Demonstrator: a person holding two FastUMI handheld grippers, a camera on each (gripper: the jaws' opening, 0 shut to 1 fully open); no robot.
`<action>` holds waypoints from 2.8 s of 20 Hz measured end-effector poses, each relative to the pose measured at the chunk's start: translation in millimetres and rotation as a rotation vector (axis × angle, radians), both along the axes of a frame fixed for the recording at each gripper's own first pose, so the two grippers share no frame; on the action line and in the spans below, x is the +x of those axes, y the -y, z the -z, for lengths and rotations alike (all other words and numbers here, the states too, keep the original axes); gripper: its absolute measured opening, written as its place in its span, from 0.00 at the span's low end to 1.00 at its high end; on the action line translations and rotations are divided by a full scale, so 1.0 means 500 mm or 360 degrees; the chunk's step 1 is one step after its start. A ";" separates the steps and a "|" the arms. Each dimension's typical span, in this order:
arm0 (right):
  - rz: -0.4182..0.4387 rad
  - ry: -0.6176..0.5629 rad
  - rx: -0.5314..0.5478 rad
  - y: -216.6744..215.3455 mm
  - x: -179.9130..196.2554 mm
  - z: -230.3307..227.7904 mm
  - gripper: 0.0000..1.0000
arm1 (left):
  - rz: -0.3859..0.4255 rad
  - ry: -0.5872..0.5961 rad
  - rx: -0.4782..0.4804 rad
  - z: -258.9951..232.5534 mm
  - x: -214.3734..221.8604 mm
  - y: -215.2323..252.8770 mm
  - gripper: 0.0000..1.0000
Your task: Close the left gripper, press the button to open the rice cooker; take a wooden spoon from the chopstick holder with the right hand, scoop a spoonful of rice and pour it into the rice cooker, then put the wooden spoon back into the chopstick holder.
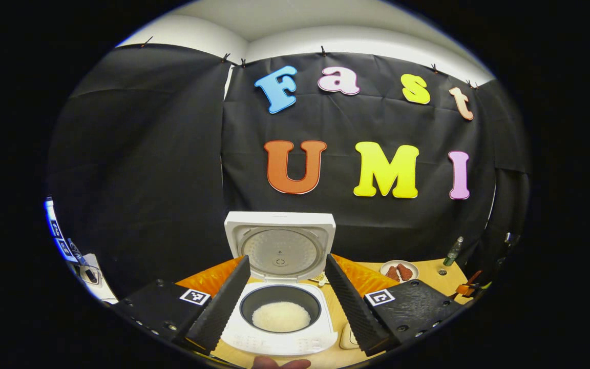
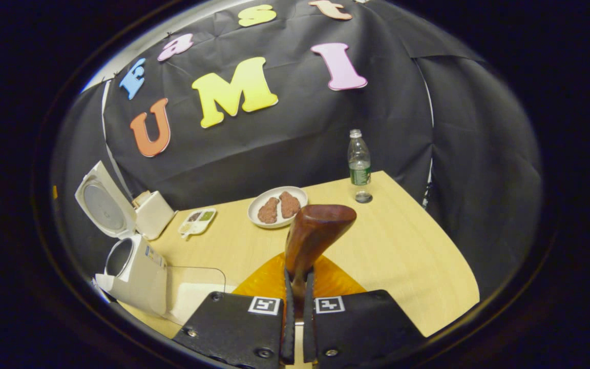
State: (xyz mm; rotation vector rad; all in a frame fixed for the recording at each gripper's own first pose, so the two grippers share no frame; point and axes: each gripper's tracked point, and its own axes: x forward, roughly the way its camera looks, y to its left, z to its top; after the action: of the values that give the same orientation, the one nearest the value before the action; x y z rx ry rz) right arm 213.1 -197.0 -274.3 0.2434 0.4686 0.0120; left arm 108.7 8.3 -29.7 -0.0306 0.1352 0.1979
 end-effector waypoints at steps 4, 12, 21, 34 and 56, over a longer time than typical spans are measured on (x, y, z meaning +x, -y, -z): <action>-0.0035 -0.0026 -0.0003 -0.011 0.017 0.051 0.12 | -0.0017 -0.0032 0.0013 0.008 0.005 0.004 0.95; 0.0048 -0.0039 0.0086 -0.006 0.027 0.084 0.19 | 0.0014 -0.0039 0.0020 0.004 0.015 0.017 0.95; 0.0143 -0.0016 -0.0037 0.037 -0.010 0.032 0.92 | 0.0118 0.0070 0.0014 -0.040 0.048 0.020 0.94; 0.0312 0.0373 -0.0195 0.035 -0.159 -0.293 1.00 | 0.0082 0.0181 -0.0005 -0.137 0.222 -0.115 0.94; 0.0337 0.0396 -0.0232 -0.014 -0.277 -0.317 1.00 | 0.0099 -0.0488 -0.0137 0.058 0.349 -0.114 0.97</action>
State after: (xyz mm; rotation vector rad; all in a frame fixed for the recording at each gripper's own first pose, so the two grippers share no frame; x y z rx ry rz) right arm 74.6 -190.2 -116.0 0.1451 0.1928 -0.1964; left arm 283.0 65.5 -58.9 -0.0819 0.4498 0.1333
